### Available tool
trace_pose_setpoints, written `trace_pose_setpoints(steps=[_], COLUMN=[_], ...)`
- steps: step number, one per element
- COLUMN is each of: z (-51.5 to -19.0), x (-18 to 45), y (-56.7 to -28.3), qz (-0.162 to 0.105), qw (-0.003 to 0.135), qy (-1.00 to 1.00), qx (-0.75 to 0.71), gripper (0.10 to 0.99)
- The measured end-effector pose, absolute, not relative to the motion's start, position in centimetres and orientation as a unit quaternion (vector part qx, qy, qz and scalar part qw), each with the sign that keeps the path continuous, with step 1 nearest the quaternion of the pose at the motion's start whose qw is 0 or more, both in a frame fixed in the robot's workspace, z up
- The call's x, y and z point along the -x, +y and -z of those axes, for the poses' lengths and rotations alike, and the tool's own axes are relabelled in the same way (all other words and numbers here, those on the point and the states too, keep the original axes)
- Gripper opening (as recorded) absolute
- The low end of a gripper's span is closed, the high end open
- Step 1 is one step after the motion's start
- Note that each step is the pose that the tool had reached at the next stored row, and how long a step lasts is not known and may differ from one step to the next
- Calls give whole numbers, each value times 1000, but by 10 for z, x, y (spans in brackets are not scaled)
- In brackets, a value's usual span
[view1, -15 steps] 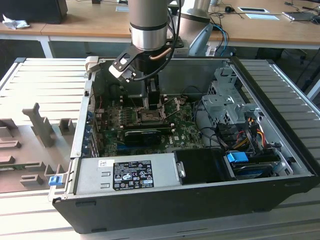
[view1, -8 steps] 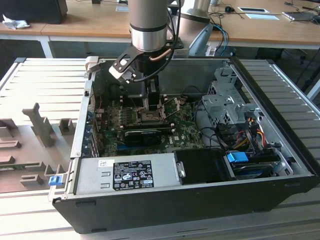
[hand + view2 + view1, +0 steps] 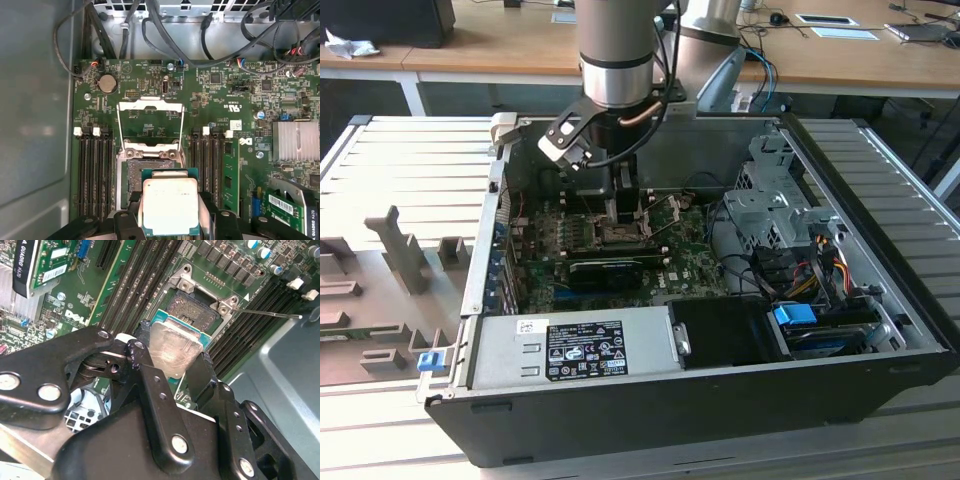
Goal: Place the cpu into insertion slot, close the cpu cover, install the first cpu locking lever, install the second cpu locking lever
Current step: 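Place the cpu into insertion slot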
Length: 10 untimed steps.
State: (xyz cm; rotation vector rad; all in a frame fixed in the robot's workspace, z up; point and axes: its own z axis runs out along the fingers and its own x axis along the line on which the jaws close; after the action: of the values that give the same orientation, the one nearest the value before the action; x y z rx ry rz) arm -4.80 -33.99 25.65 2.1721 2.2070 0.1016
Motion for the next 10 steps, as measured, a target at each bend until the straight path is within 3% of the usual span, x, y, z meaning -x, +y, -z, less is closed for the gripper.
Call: trace_pose_setpoints(steps=[10], z=[-240], x=[48], y=[-333], qz=[-33], qw=[22], qy=[712], qx=[-701], gripper=[533])
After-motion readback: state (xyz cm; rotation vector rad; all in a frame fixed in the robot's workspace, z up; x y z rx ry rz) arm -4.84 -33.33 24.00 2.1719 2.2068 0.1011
